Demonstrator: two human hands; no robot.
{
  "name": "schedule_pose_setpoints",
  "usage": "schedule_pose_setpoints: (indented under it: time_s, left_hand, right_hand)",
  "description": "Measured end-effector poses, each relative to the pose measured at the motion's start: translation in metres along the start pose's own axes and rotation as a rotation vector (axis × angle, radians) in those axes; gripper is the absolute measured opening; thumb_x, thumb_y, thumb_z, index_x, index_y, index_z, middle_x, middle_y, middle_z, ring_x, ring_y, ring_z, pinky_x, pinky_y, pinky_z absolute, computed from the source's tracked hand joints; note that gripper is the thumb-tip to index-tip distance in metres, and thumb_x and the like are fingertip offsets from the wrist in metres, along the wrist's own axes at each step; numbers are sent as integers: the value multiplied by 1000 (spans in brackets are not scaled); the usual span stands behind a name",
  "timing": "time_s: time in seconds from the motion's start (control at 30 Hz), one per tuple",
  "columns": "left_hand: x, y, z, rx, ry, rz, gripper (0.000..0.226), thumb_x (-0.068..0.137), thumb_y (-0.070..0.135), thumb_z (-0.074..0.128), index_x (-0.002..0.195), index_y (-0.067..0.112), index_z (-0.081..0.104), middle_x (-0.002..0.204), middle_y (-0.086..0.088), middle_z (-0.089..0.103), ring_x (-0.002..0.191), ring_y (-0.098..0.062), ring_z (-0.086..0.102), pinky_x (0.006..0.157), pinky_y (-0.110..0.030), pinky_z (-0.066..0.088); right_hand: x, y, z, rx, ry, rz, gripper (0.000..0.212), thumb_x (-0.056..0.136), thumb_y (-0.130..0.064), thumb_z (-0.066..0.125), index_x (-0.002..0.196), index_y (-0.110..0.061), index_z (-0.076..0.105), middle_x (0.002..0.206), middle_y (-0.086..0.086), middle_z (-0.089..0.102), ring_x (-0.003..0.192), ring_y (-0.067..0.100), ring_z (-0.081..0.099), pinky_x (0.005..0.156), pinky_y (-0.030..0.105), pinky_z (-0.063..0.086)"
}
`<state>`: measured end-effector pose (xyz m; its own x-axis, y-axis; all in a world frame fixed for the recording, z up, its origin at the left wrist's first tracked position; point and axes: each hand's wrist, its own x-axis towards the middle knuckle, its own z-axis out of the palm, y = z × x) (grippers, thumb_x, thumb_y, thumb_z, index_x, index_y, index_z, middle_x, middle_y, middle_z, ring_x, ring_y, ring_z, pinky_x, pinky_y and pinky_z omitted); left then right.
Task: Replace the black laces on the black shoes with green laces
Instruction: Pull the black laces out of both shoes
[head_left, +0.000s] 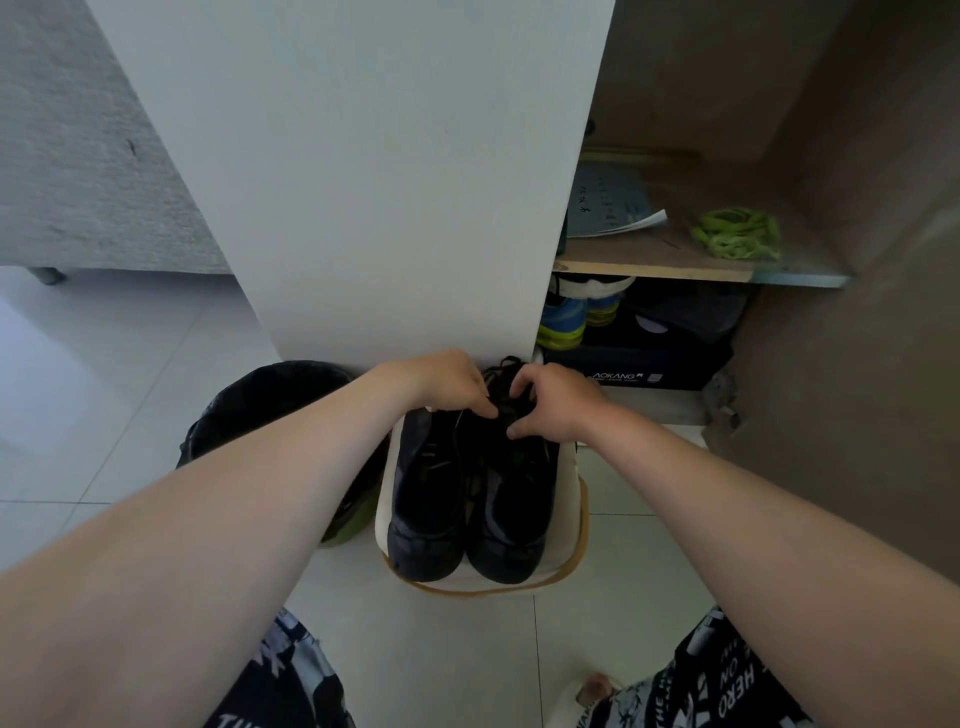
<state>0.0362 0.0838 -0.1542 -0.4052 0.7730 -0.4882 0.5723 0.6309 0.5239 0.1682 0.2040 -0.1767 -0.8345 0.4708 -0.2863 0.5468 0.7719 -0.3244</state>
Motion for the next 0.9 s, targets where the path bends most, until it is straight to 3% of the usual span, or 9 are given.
schedule_pose_setpoints:
  time_s: [0.07,0.13,0.23,0.3,0.37,0.5,0.67,0.8,0.9]
  left_hand:
    - [-2,4,0,-220,-16,-32,16,87,28,68,77,17,62,65,2,50,60,-15,46,56,-25,36]
    - [-2,7,2,-543,22,-3,17,89,19,61,73,16,58,71,-1,54,72,-17,50,71,-28,40]
    - [-6,11,7,-727,15,91,14,86,14,59,77,7,67,79,-9,65,81,-20,59,93,-40,47]
    - [-3,14,9,-764,59,58,17,92,18,58,77,10,63,72,-9,61,64,-18,56,80,-40,54]
    - [-2,16,4,-623,161,9,23,93,26,60,72,17,58,60,1,55,53,-15,47,54,-26,45]
    - [-3,13,-7,34,313,4,30,88,35,64,74,9,66,71,-4,61,69,-20,56,55,-27,37]
    - [-4,8,-15,-732,187,-1,28,90,26,65,70,13,51,54,-2,45,49,-21,51,50,-25,45]
    - [-8,-5,-29,309,423,9,34,87,35,60,62,15,49,65,-1,49,70,-23,50,56,-27,34]
    - [-6,-3,-27,55,381,-12,33,87,37,64,68,11,59,64,-3,53,65,-22,53,53,-26,35]
  right_hand:
    - [0,-1,1,-20,5,-5,56,67,-48,87,113,-34,59,110,-8,58,110,22,59,97,41,43]
    - [-1,-2,1,-33,18,-13,56,68,-48,87,114,-33,58,116,-5,59,111,25,58,97,42,41]
    - [-2,-5,2,-83,35,-18,59,68,-51,85,117,-33,57,120,0,58,115,28,56,97,44,37]
    - [-2,-5,2,-77,37,-7,53,67,-50,86,110,-36,57,116,-3,57,114,27,56,98,44,37]
    - [-3,-4,1,-66,37,0,49,67,-50,86,104,-37,57,112,-5,56,112,26,56,98,44,37]
    - [-2,-4,3,-70,30,4,50,67,-51,86,107,-38,58,111,-4,55,112,26,54,100,44,35]
    - [-2,-3,2,-56,30,6,47,66,-52,86,101,-38,56,106,-7,56,109,25,56,99,45,37]
    - [-1,-4,3,-75,21,7,58,67,-52,86,115,-37,58,113,-5,58,114,25,55,102,45,36]
    - [-1,-6,5,-76,72,-7,80,63,-52,88,126,-30,45,120,-2,57,112,24,55,98,45,38]
